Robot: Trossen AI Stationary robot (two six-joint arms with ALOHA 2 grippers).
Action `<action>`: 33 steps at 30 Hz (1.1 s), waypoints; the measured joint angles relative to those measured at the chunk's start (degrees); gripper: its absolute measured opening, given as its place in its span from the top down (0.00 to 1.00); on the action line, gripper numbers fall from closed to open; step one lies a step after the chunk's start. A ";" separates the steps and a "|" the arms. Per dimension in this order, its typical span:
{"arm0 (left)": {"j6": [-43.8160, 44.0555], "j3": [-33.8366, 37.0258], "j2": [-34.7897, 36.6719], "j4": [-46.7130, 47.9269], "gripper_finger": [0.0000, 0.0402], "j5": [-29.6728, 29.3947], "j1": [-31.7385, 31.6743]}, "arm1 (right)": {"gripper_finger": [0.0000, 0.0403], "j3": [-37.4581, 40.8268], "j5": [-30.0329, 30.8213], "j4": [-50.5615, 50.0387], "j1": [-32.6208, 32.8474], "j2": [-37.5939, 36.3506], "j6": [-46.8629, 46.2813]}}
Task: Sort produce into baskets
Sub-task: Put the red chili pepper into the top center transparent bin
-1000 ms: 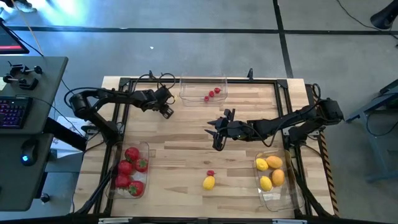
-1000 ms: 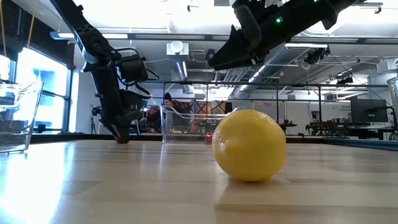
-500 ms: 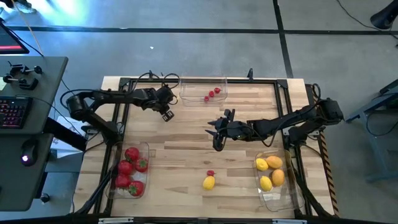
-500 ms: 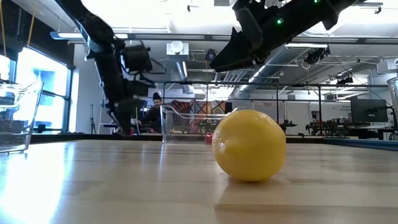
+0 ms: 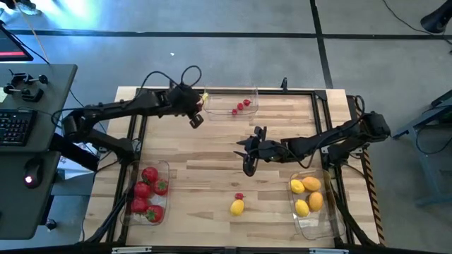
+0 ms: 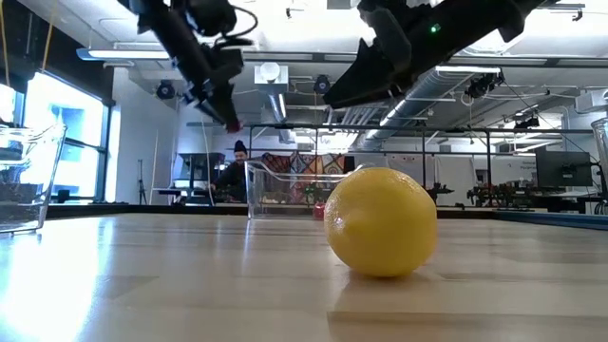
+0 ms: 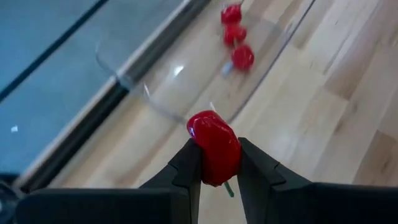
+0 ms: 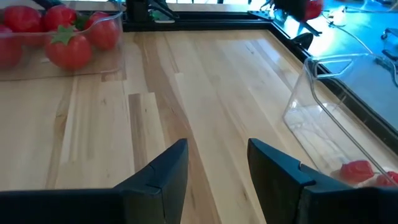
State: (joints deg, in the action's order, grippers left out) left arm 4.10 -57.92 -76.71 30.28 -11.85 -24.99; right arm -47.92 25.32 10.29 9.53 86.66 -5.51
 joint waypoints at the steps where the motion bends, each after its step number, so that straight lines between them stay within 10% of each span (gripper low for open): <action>1: -0.69 -1.29 -0.71 0.17 0.85 0.06 0.00 | 0.61 0.00 -0.02 -0.11 0.01 -0.12 0.22; 21: -11.89 -26.42 -30.36 4.83 0.85 6.56 -3.27 | 0.61 0.00 0.24 -5.37 0.28 -2.94 -1.98; 33: -13.79 -28.23 -36.69 5.45 0.85 11.45 -6.22 | 0.61 0.00 0.24 -5.82 0.27 -2.94 -1.98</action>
State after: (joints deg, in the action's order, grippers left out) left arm -9.69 -86.15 -113.40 35.74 -0.41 -31.21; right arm -47.92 25.56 4.47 9.80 83.72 -7.49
